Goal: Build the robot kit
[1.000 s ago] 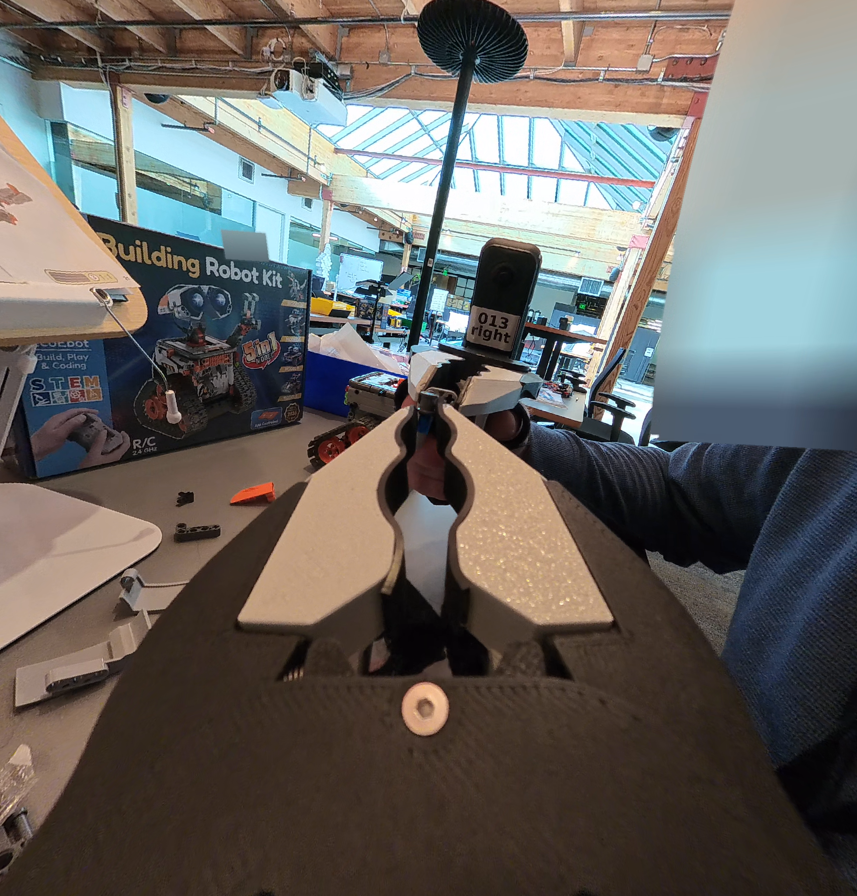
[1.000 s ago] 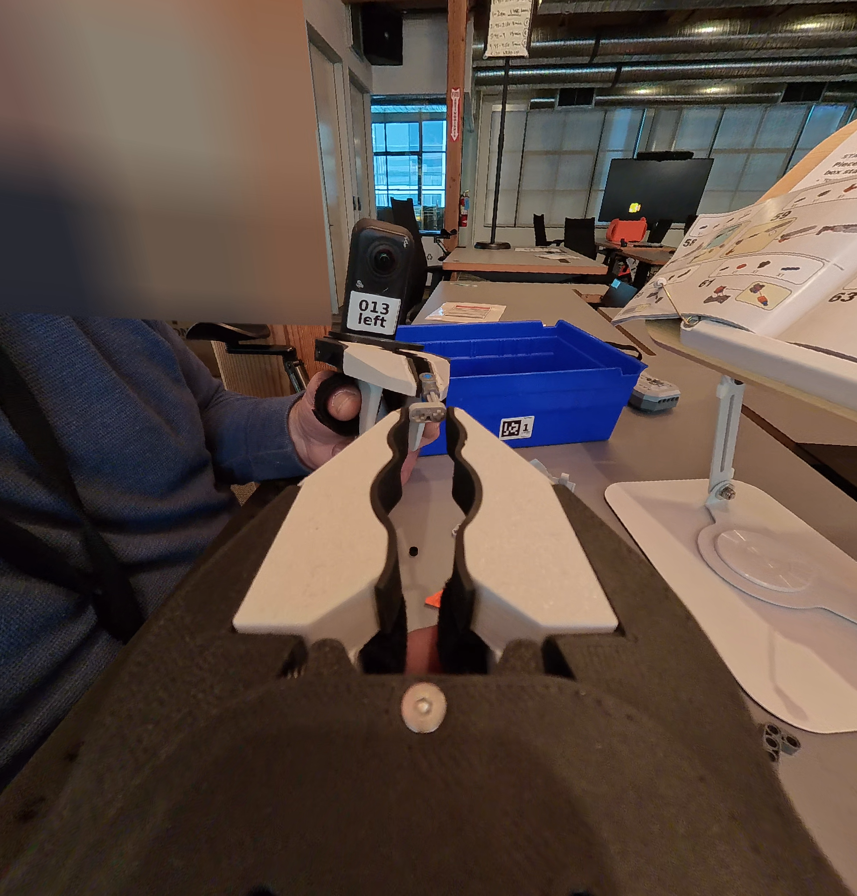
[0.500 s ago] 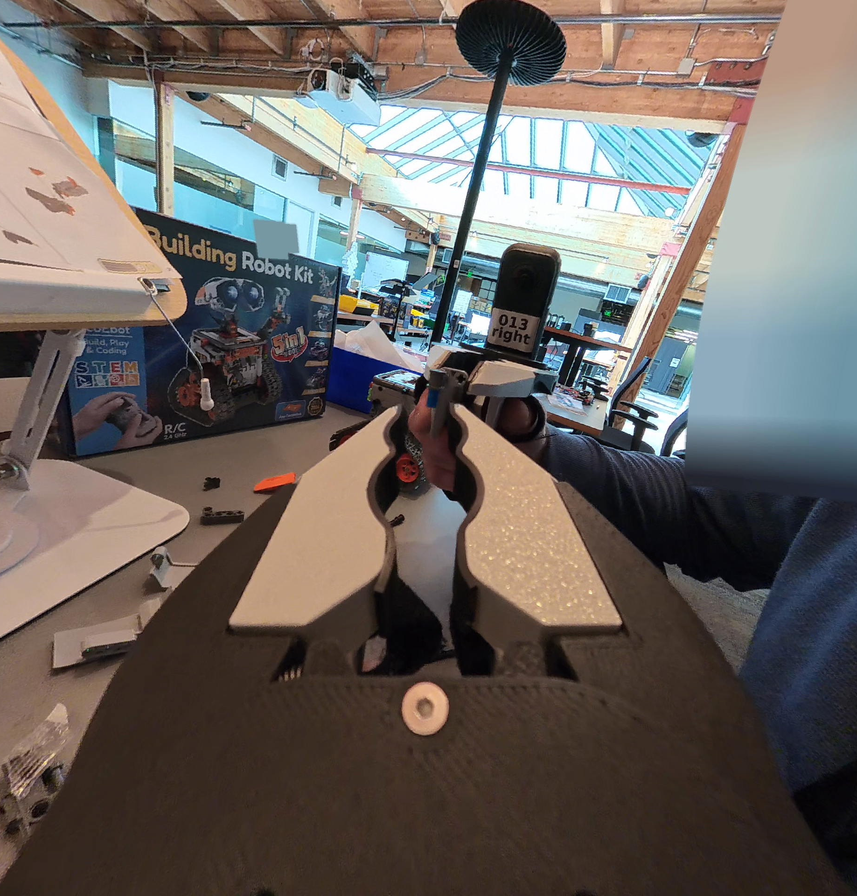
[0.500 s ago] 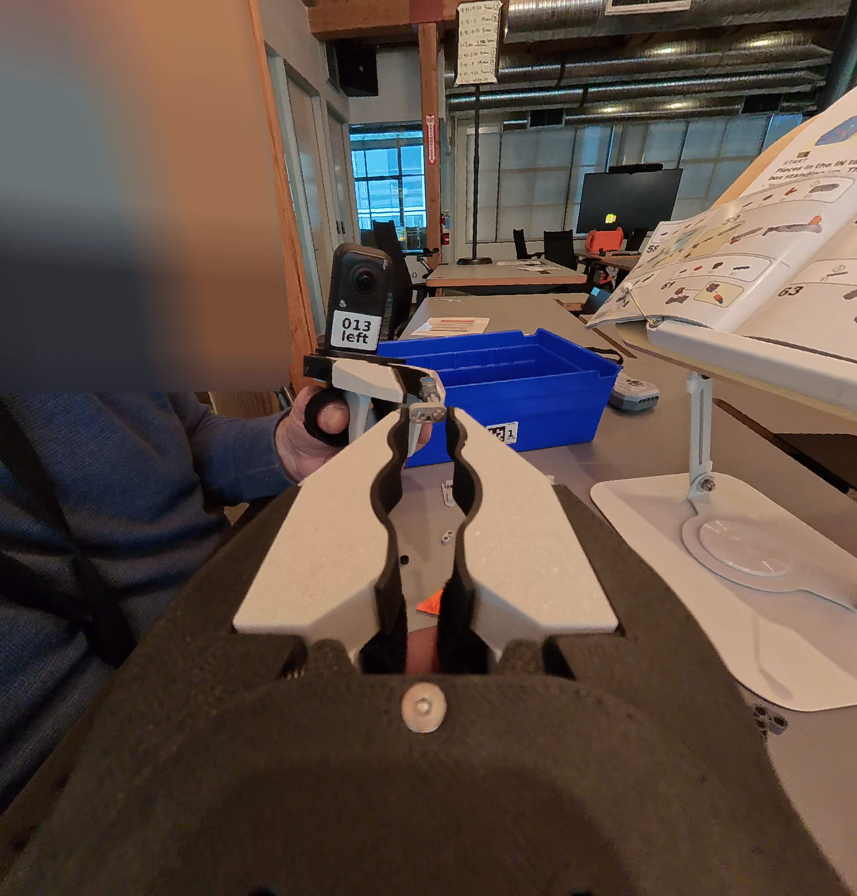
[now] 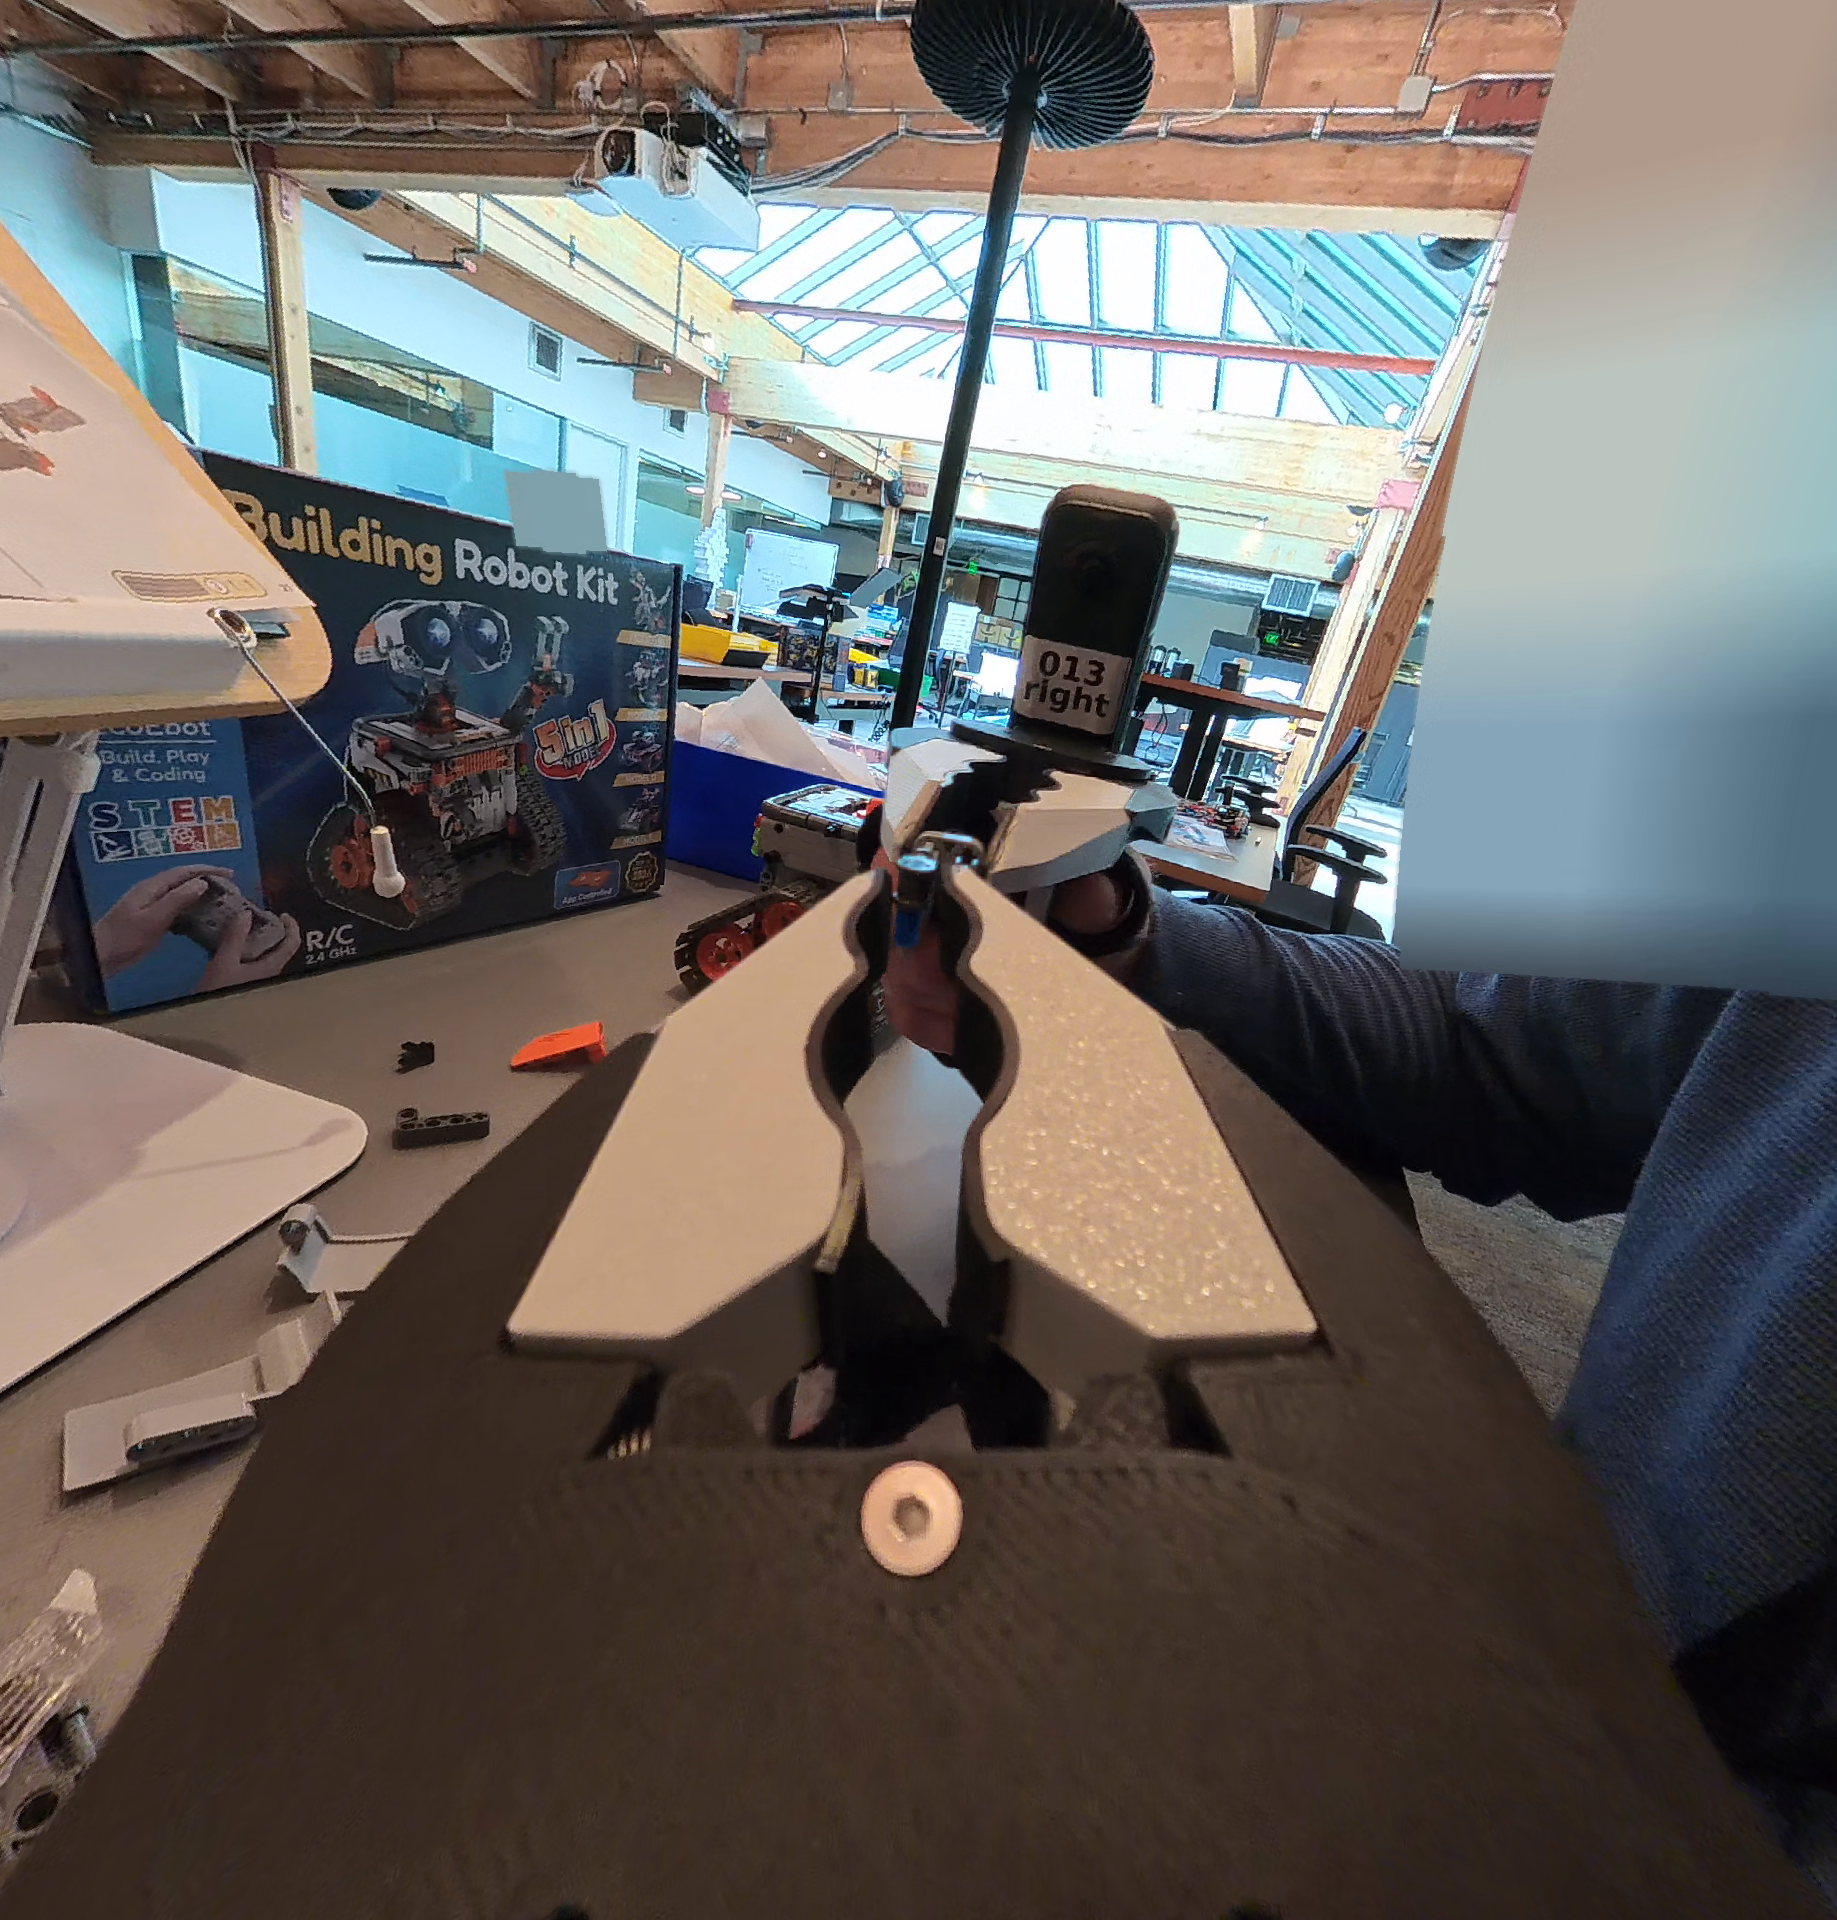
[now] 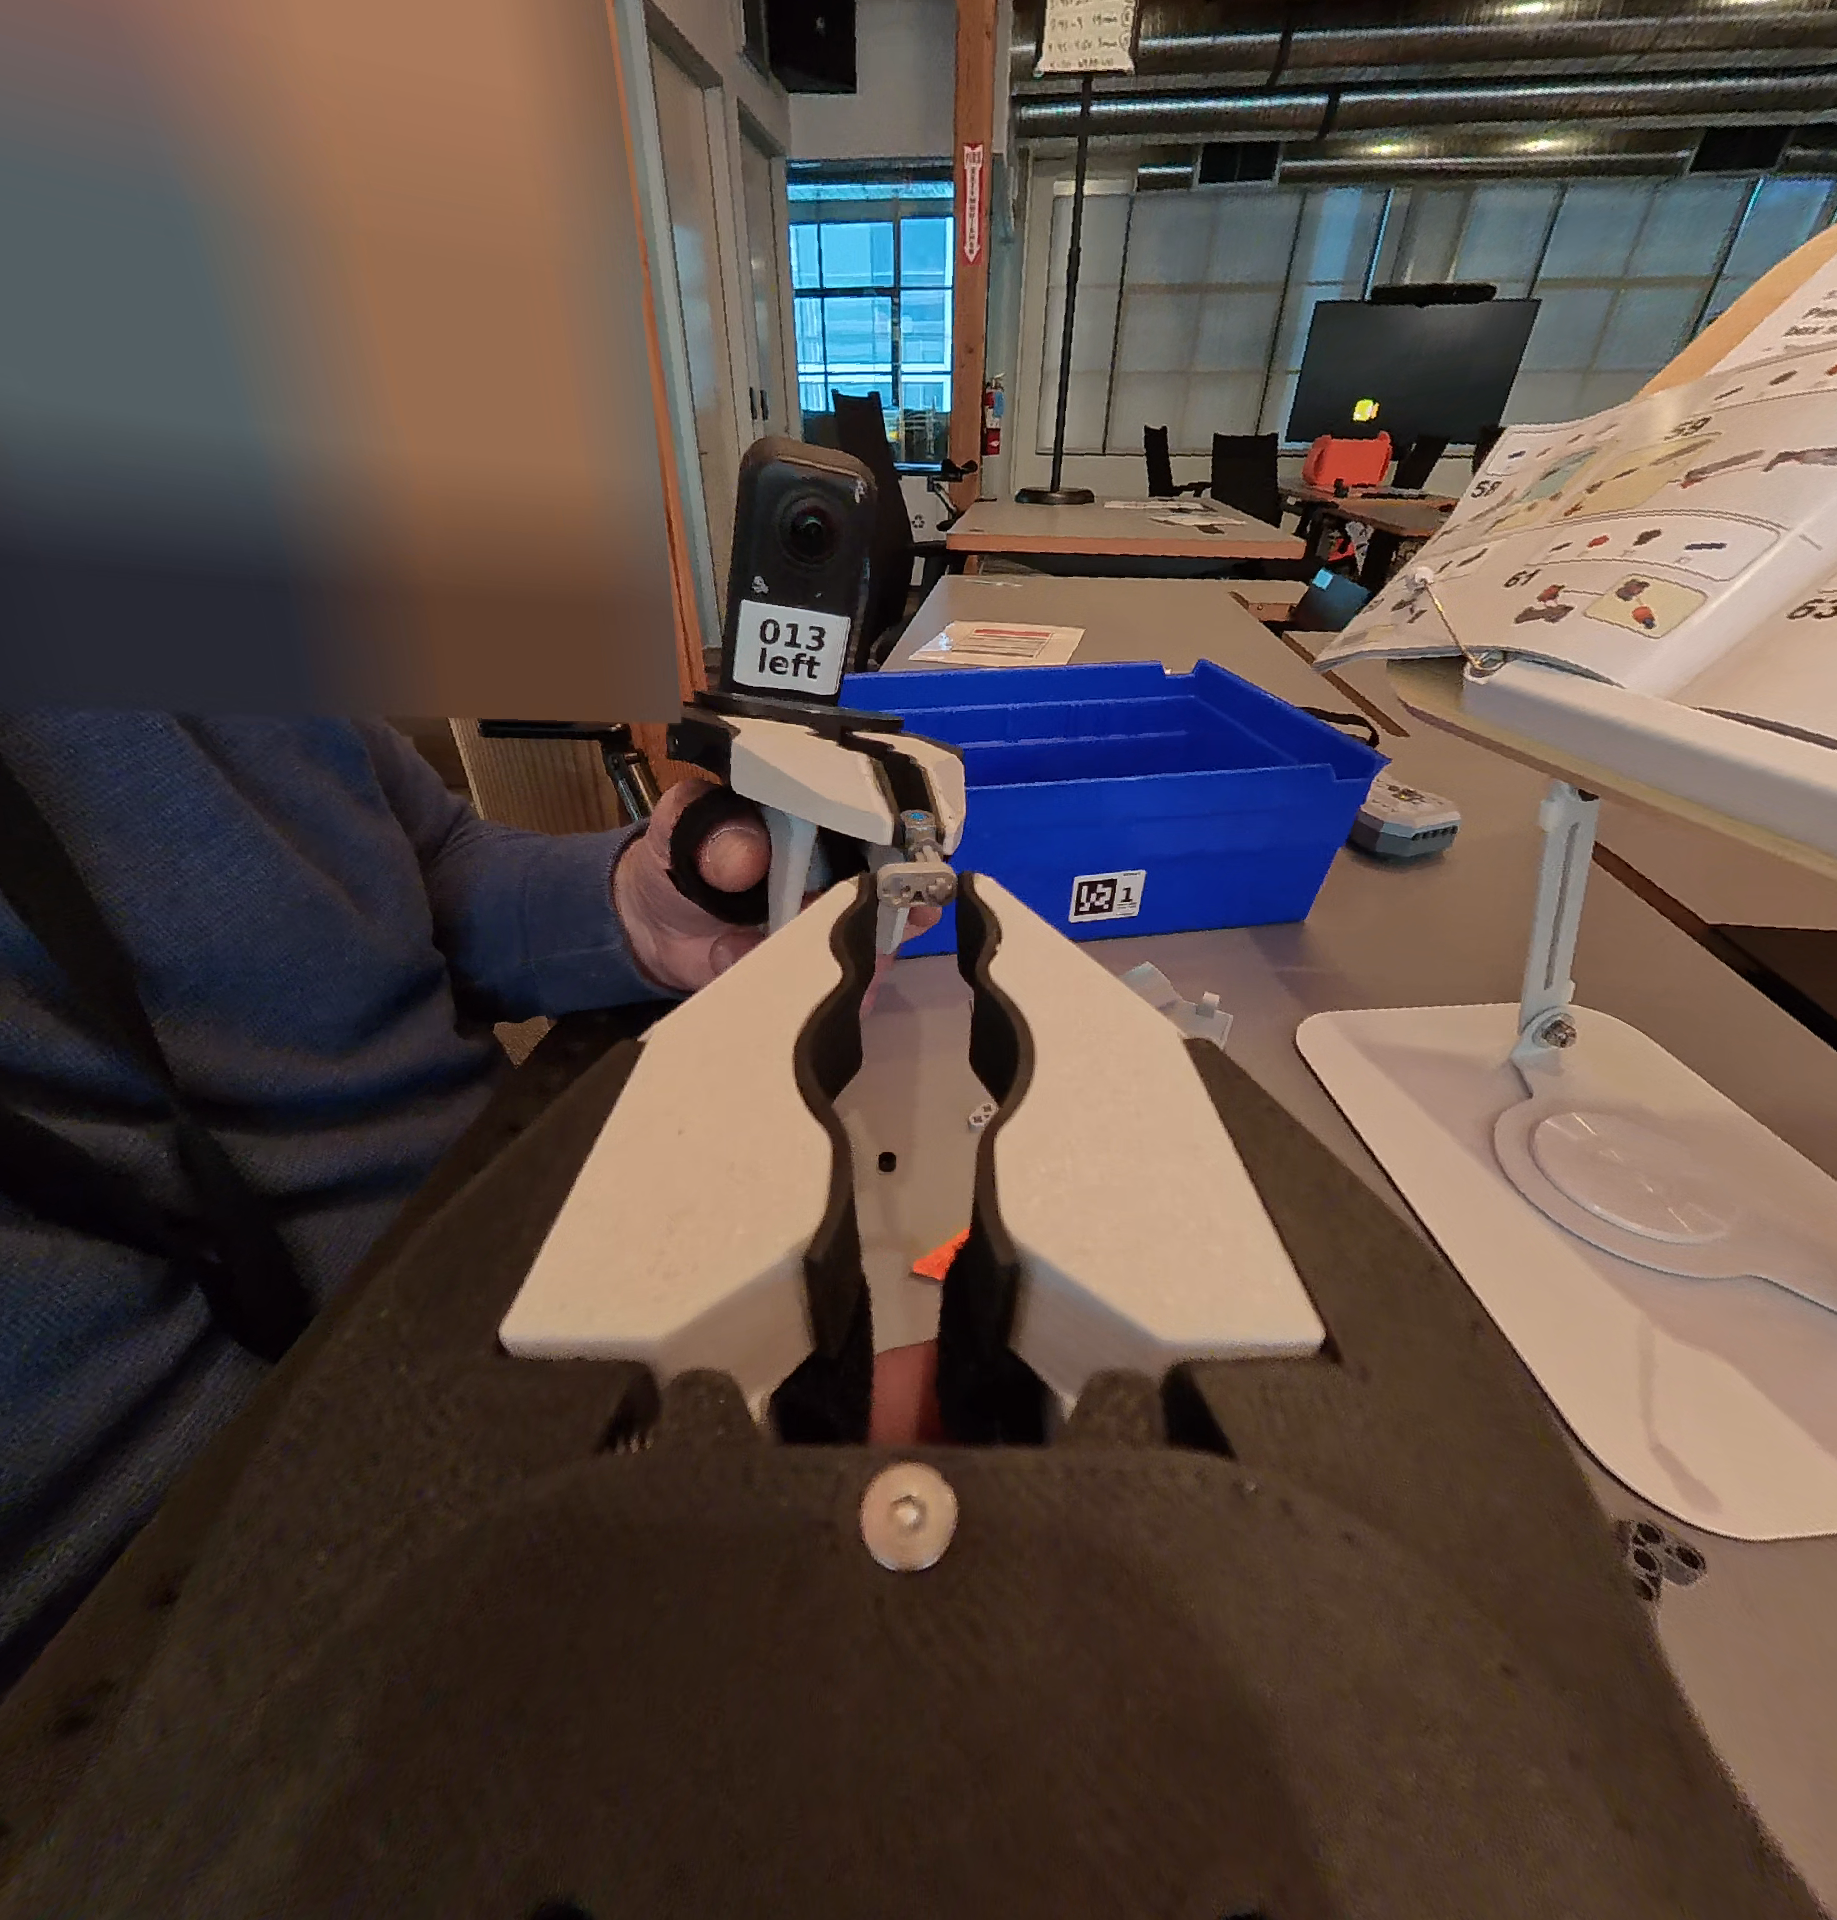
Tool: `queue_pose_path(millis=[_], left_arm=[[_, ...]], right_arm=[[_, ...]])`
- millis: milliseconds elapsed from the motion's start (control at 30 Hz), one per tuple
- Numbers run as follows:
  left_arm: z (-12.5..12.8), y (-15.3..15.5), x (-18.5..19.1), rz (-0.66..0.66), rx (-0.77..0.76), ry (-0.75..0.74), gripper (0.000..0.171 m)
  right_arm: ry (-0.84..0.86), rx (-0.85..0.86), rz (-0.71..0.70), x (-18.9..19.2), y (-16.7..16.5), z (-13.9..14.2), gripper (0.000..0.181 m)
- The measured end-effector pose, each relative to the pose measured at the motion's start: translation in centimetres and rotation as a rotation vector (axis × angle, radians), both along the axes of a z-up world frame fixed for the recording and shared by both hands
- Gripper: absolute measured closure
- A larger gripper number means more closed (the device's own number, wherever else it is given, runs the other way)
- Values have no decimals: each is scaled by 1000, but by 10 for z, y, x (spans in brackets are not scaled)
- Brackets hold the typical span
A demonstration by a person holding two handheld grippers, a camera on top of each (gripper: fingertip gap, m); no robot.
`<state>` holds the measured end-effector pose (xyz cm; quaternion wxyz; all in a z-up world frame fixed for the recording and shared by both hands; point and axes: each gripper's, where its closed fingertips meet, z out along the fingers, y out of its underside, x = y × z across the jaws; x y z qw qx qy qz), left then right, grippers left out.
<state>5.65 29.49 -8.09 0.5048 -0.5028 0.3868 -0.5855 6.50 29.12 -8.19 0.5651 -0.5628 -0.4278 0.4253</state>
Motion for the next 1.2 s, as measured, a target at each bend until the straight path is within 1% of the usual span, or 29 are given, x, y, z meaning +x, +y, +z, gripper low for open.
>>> queue_pose_path(millis=[267, 700, 867, 1100, 1200], left_arm=[[-2, -3, 0, -6, 20, 12, 166], [-11, -4, 1, -12, 53, 57, 167], [-13, -3, 1, -10, 46, 62, 168], [-13, -1, -1, 4, 43, 60, 168], [-14, -3, -1, -9, 36, 62, 168]], right_arm=[[5, 5, 12, 0, -2, 1, 169], [-45, 28, 10, -1, -3, -5, 169], [-63, 21, 15, -1, -3, -9, 169], [-54, 10, 19, -3, -2, -12, 169], [-42, 7, 28, -4, -3, -11, 169]])
